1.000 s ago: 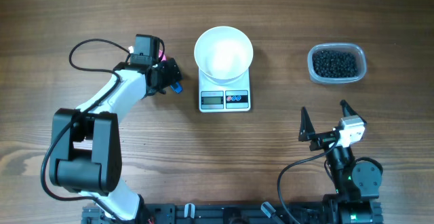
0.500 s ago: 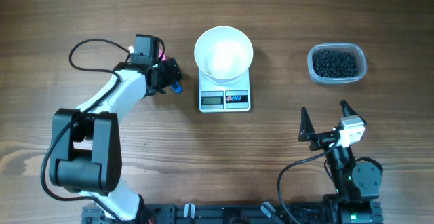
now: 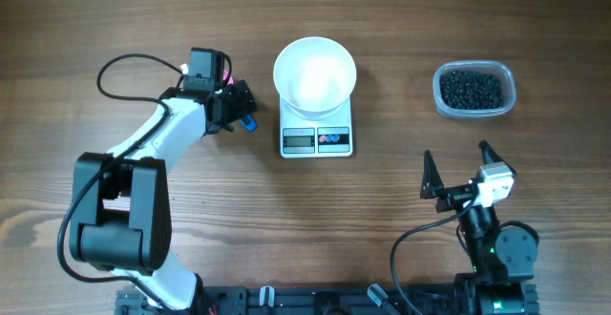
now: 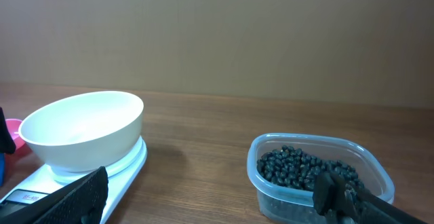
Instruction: Scoop item into bowl and weigh 150g on scale
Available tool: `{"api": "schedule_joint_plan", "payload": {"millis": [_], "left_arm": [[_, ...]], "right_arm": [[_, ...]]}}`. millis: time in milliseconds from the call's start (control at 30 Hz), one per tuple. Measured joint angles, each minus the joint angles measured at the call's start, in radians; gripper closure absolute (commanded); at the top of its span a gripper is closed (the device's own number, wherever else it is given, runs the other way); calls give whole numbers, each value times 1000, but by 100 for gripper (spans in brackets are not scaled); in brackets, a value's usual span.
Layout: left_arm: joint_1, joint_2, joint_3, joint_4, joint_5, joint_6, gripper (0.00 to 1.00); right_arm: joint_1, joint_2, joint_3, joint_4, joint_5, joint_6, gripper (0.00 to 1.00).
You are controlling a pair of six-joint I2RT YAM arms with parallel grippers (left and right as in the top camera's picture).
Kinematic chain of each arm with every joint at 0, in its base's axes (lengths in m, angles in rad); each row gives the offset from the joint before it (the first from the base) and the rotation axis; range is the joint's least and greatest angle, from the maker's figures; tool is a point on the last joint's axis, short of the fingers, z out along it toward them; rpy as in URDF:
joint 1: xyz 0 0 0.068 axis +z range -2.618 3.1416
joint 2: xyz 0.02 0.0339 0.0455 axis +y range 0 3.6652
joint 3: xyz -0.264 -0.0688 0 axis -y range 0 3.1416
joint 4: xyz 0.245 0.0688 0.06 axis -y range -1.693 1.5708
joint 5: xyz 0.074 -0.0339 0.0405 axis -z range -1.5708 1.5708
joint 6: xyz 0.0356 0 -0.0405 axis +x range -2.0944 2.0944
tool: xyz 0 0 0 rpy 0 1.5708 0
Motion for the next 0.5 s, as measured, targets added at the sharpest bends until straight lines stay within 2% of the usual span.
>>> {"api": "schedule_joint_plan", "payload": {"millis": [500], "left_arm": [[0, 0, 0, 26, 0, 0, 0]], "right_arm": [[0, 0, 0, 0, 0, 0, 0]]}}
